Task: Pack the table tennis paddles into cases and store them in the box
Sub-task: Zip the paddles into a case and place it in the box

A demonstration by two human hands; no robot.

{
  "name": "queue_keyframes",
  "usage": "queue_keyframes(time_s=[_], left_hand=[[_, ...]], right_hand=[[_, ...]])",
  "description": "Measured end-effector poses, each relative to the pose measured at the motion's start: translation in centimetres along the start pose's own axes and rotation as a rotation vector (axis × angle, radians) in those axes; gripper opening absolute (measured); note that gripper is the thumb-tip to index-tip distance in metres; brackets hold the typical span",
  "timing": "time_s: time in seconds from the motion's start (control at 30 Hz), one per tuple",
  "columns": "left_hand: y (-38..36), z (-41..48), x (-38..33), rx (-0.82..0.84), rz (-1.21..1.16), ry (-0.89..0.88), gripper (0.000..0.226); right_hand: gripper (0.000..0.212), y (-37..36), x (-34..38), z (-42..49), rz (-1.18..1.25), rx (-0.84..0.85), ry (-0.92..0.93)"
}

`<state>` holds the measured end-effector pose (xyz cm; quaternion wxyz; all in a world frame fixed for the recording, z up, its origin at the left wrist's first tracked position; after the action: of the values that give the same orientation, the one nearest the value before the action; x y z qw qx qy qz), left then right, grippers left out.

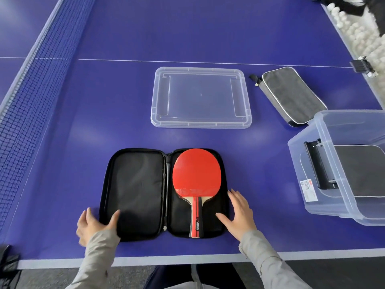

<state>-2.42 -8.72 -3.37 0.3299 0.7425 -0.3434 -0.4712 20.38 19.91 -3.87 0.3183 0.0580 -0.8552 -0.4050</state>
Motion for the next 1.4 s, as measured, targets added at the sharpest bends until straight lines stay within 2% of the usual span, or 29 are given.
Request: queue_keyframes(time_s=[0.1,0.2,0.33,0.43,0.5,0.57,0.67,0.77,0.83,0.93,1.07,1.13,1.2,1.3,1.4], left_hand=[[1.1,0.2,1.7,0.072,-0.036,-0.043,0.062],[1.9,0.0,1.9,0.189,-0.217,-0.063,0.044],[4.4,-2.1,0.3,0.291,-0.56,-0.024,0.046],[6.4,-5.4,-2.4,0.343,-0.676,-0.158,0.061],[6.8,-8.5,-4.7,0.371,-0.645,-0.339,0.068],[6.2,-11.9,-6.9,0.42,-0.581,-0.537,0.065],[3.8,-16.1,-9.1,0.469,-0.426,-0.745,0.071],[0.9,-18.3,-10.1,0.536,-0.238,-0.921,0.073],[-0.9,-18.6,-10.1,0.577,-0.163,-1.0,0.074],[-2.6,-17.4,-9.8,0.748,-0.15,-0.903,0.075],[-3.9,-12.1,-9.6,0.501,-0.201,-0.545,0.067],[-4.6,-9.3,-9.8,0.486,-0.188,-0.35,0.074],[-5.5,-7.6,-10.4,0.544,-0.186,-0.244,0.08],[-6.5,-6.7,-11.5,0.648,-0.346,-0.09,0.08],[-7.2,-6.1,-12.2,0.656,-0.335,-0.029,0.076]], right_hand=[[0.081,-0.5,-0.3,-0.3,-0.088,0.03,0.028],[0.082,-0.6,-0.6,-0.3,-0.141,0.046,0.035],[0.078,0.0,-0.3,-0.6,-0.133,0.056,0.052],[0.066,1.2,1.1,-1.2,0.07,-0.053,0.037],[0.055,2.3,2.7,-1.6,0.245,-0.149,0.058],[0.045,3.5,5.0,-2.2,0.423,-0.182,0.094],[0.032,4.7,8.4,-3.0,0.656,-0.099,0.119],[0.024,4.8,10.1,-3.4,0.735,0.02,0.112],[0.023,4.5,9.9,-3.2,0.689,0.021,0.061],[0.031,4.0,8.2,-2.3,0.562,-0.088,-0.052],[0.038,3.4,5.4,-0.4,0.494,-0.068,-0.224],[0.04,2.9,4.4,0.3,0.489,-0.019,-0.298],[0.042,2.5,3.9,0.7,0.514,-0.018,-0.323],[0.054,2.1,3.7,0.8,0.591,-0.051,-0.291],[0.055,1.6,3.7,0.7,0.564,-0.049,-0.268]])
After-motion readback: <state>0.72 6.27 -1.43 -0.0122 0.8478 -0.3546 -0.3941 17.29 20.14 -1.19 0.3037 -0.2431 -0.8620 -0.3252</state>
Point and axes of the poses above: each hand's wrist, its own z-axis towards the middle knuckle, its own y-axis out of the back of the hand, x = y × z, the point moved 1 cm from there along z, towards the middle knuckle, and after that the axes turned 4 degrees about -y, right-handed, at the moved point
